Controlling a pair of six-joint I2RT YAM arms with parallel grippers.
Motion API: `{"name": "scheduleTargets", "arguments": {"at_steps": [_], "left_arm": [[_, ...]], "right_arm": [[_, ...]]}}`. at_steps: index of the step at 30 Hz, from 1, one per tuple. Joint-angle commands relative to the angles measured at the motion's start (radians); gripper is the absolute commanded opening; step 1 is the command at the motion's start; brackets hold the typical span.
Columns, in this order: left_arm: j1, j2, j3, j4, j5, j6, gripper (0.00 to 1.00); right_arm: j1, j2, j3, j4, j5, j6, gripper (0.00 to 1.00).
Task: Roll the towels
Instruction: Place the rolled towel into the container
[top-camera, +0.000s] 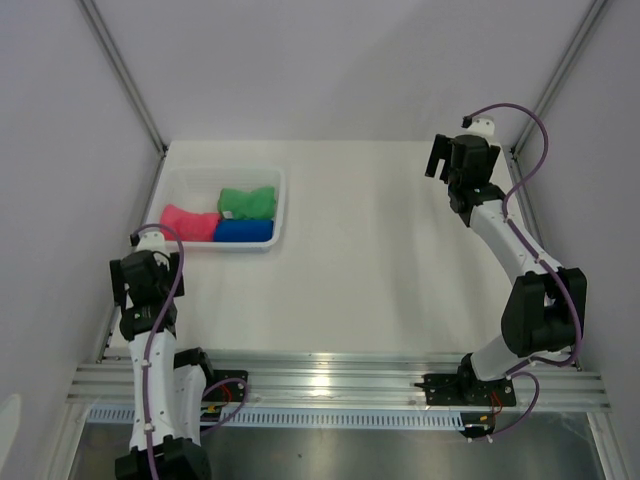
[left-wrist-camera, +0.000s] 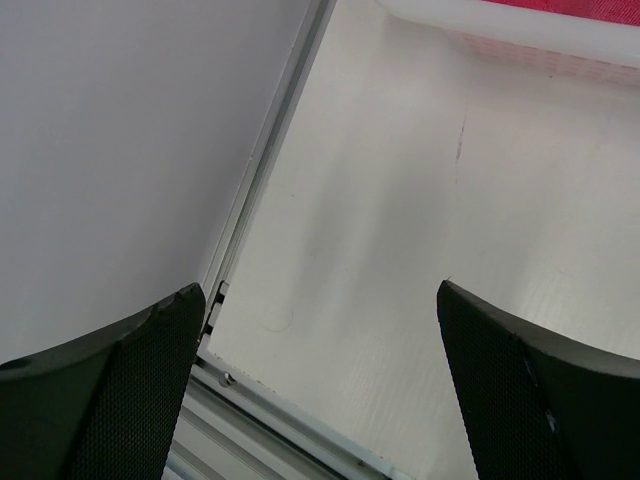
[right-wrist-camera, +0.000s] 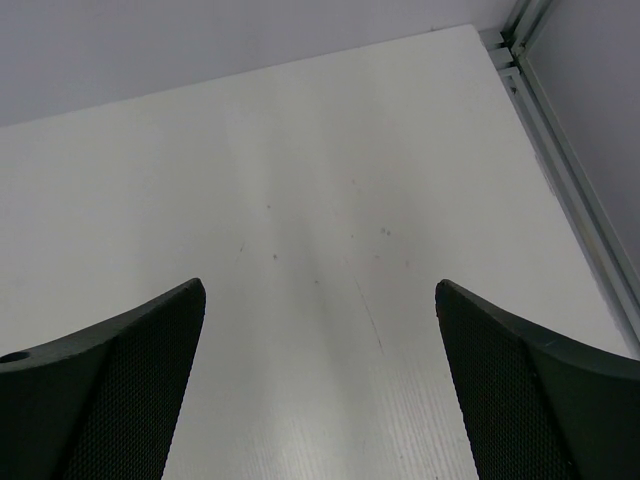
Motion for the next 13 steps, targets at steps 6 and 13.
{"name": "scheduleTargets", "arguments": {"at_steps": [6,13], "left_arm": [[0.014,0.011,0.005,0.008,0.04,-0.035,1.0],[0.014,0.019,0.011,0.003,0.053,-0.037,1.0]], "right_arm": [[-0.002,0.003,0.038,0.036,0.017,0.012,0.99],[0.001,0.011,0.046,0.032,0.055,0.026,0.99]]}}
